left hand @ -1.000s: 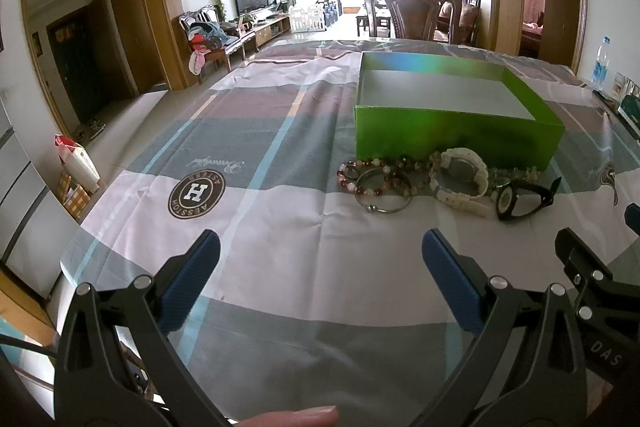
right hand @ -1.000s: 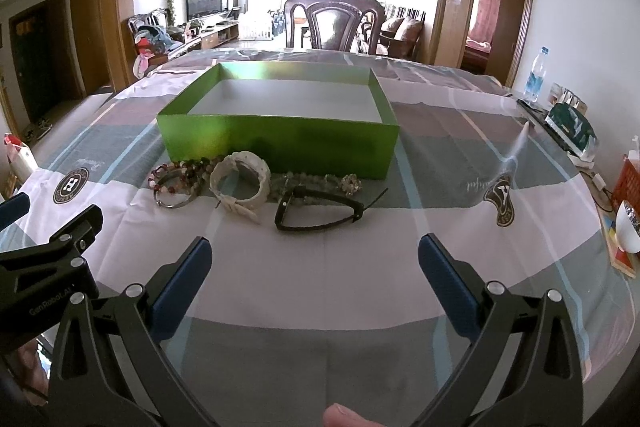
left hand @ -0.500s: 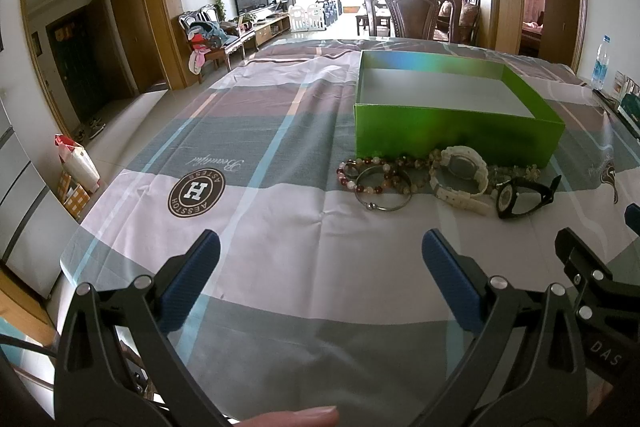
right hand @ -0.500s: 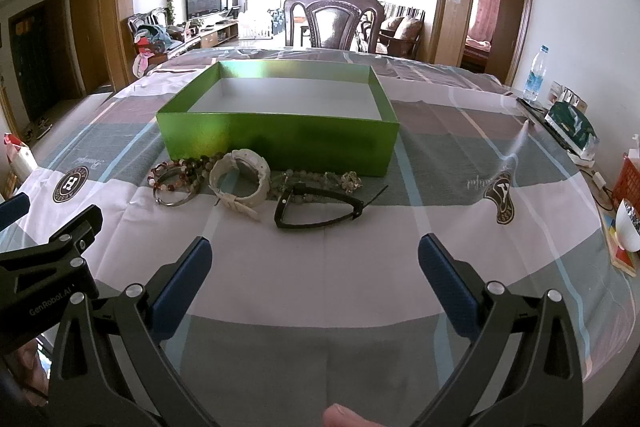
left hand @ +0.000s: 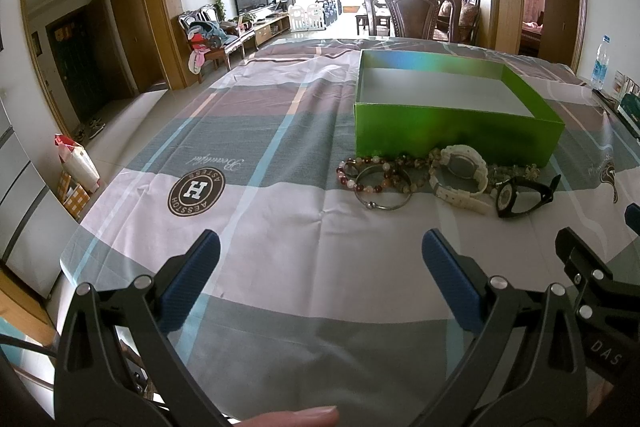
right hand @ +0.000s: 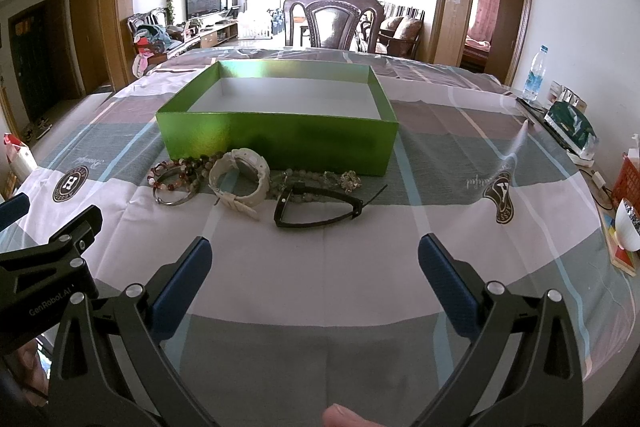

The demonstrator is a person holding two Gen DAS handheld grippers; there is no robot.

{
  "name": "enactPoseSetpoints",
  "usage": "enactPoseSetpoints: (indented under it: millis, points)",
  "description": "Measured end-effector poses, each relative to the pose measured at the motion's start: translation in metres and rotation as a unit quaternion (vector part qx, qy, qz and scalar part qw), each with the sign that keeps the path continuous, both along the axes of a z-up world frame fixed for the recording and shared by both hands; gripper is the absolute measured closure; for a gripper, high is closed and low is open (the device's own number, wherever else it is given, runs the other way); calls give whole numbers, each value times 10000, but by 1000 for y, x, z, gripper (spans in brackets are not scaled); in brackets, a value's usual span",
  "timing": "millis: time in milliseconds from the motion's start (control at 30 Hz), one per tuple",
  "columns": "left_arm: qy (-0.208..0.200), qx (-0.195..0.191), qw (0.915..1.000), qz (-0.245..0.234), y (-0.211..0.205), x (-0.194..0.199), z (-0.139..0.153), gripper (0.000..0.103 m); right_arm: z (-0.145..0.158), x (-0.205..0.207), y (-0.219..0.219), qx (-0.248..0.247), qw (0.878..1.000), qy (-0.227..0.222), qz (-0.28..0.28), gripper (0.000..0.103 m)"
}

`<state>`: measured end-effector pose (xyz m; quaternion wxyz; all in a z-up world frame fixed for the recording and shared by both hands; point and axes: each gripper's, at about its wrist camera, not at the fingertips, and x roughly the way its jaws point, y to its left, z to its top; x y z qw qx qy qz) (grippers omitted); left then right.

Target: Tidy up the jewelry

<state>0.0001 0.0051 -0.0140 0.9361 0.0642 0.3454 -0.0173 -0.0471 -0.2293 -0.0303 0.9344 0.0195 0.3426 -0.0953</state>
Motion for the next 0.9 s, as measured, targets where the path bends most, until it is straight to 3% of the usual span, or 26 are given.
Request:
enactPoseSetpoints:
  millis: [133,267,400,500,600,667,900]
  points:
    - [6,0,10000,0,0,0,0,4,-3,0,-1,-16,10000,40,-35,3]
    - [168,-46,9998,-96,1,3,-6,4,-8,2,-10,-330,9991,147,-242,3]
    - [353,-60,9993,-131,4,11,-14,5,-13,3,-30,-216,9989,263,-335,3]
    - [493,-75,9985,-229,4,18,-18,21,-18,7,-43,119,9992,325,-210,3]
    - [754,-85,9969,-207,4,36,-25,34,-25,20,-46,171,9982,566,-99,22]
    - [874,-21,9960,-204,1,50,-29,35,-28,31,-44,108,9977,675,2,35]
    - [1069,7,9940,-211,-11,90,-34,37,-34,76,-48,133,9968,783,-38,38]
